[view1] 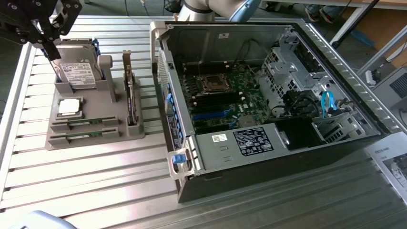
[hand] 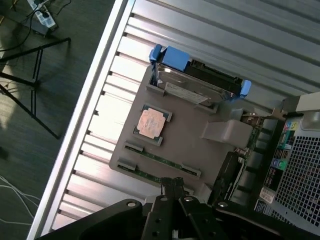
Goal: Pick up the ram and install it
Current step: 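Pick up the ram and move it above insertion slot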
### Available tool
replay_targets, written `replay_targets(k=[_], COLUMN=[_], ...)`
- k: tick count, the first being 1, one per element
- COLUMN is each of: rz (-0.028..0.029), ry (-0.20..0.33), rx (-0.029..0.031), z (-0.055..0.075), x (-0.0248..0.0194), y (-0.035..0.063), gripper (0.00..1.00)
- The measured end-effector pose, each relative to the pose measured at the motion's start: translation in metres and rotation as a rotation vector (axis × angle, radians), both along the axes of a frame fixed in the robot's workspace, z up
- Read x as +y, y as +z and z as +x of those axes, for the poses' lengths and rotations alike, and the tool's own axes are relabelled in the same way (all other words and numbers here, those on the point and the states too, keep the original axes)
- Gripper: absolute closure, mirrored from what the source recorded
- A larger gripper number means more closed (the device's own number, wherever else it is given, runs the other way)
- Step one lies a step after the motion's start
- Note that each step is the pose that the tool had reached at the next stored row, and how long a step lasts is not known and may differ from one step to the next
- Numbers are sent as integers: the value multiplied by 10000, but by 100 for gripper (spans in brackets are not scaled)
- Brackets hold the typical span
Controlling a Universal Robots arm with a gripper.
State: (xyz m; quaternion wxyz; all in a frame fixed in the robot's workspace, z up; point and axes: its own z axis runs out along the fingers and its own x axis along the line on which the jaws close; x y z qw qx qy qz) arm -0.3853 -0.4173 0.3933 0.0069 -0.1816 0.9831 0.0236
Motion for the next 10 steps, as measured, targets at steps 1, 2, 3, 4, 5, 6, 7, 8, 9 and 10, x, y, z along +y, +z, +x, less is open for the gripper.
replay_targets(k=[1, 2, 3, 4, 5, 6, 7, 8, 9, 10], rz=[0, 0, 0, 0, 0, 0, 0, 0, 0, 0], ry=[107, 210, 315, 423, 529, 631, 739, 845, 947, 1059], rx=[0, 0, 0, 0, 0, 0, 0, 0, 0, 0], z=[0, 0, 0, 0, 0, 0, 0, 0, 0, 0], x=[0, 0, 0, 0, 0, 0, 0, 0, 0, 0], y=[0, 0, 0, 0, 0, 0, 0, 0, 0, 0], gripper=[90, 90, 90, 90, 90, 90, 90, 90, 90, 90])
